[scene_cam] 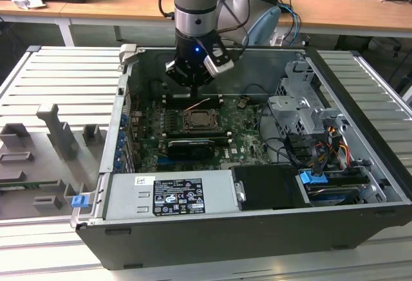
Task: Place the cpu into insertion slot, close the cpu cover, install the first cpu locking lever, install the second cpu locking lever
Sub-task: 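Install the first cpu locking lever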
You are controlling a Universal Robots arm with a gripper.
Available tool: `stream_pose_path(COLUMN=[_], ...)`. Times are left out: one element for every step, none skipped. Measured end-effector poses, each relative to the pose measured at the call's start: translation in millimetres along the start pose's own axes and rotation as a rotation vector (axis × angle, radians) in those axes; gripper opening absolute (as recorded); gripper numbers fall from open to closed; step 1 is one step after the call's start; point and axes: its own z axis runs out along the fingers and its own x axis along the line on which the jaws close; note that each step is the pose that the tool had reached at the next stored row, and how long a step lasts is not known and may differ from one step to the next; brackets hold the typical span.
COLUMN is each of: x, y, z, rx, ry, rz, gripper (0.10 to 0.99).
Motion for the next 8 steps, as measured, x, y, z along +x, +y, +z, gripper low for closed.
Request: stream_pose_path(x=[0.0, 0.1, 0.1, 0.1, 0.1, -0.3, -1.7, -2.4], y=[-0.1, -0.2, -0.3, -0.3, -0.3, -0.5, -0.4, -0.2], z=[1.2, 2.6, 3.3, 3.6, 4.3, 6.4, 8.3, 9.7], rx=[0.0, 0.0, 0.0, 0.0, 0.0, 0.0, 0.0, 0.0], ry=[0.0, 0.0, 0.0002, 0.0002, -0.0002, 0.0001, 0.0, 0.0], rz=[0.0, 0.0, 0.0, 0.0, 0.0, 0.0, 0.0, 0.0], gripper=[0.106, 0.106, 0.106, 0.106, 0.106, 0.106, 0.106, 0.106])
